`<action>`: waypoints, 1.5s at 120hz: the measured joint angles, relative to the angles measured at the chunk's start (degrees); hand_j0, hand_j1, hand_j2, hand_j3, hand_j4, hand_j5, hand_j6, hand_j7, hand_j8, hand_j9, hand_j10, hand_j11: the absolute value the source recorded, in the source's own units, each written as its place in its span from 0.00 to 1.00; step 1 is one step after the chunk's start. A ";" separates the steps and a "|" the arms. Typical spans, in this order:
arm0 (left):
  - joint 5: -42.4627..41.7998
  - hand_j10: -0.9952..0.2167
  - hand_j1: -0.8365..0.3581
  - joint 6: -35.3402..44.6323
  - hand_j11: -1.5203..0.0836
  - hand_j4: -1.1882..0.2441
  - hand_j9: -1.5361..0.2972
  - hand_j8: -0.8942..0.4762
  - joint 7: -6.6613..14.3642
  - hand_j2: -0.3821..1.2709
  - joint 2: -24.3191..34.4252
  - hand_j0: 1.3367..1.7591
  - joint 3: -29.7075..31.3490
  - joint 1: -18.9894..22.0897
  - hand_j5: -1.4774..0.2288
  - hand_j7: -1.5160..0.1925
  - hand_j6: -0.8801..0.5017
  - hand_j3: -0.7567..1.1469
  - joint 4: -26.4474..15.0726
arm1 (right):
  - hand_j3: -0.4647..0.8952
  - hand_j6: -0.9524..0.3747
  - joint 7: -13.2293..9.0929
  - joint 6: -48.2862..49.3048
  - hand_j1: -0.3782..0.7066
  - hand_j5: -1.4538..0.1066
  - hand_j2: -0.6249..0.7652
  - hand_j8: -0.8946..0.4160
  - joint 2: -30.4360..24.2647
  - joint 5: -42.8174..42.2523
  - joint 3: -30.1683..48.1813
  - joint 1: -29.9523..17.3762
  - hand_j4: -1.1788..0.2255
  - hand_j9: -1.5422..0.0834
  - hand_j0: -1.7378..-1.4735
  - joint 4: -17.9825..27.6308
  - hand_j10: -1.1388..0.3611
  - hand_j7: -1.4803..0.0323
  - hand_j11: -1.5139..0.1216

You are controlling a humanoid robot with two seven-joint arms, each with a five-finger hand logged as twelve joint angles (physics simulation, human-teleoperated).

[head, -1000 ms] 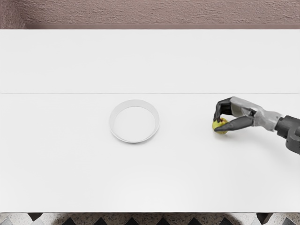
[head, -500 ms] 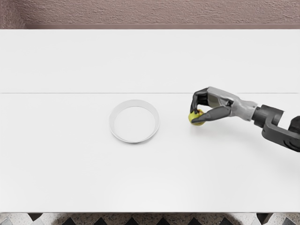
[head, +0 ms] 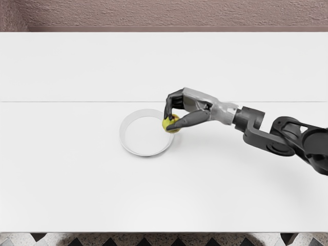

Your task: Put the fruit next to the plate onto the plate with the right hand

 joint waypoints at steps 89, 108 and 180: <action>0.00 0.80 0.97 0.00 0.93 0.81 0.82 0.64 0.00 0.23 0.00 0.76 -0.01 0.00 0.85 0.87 0.62 0.40 -0.01 | 0.34 0.11 0.05 -0.04 0.70 0.24 0.58 0.27 18.56 0.16 -4.49 3.76 0.25 0.28 0.34 -18.04 0.51 0.26 0.24; 0.01 0.80 0.97 0.01 0.93 0.81 0.82 0.64 0.00 0.23 0.00 0.76 -0.01 0.00 0.85 0.87 0.62 0.40 0.00 | 0.34 0.11 0.04 0.01 0.69 0.28 0.54 0.25 19.09 0.23 -5.13 3.85 0.25 0.32 0.33 -21.24 0.50 0.31 0.28; 0.01 0.80 0.97 0.00 0.93 0.81 0.82 0.64 -0.02 0.23 0.00 0.76 -0.03 0.00 0.85 0.87 0.62 0.40 -0.01 | 0.34 0.32 0.01 0.34 0.59 0.50 0.40 0.29 19.24 1.40 -6.72 4.87 0.46 0.53 0.30 -23.02 0.43 0.53 0.51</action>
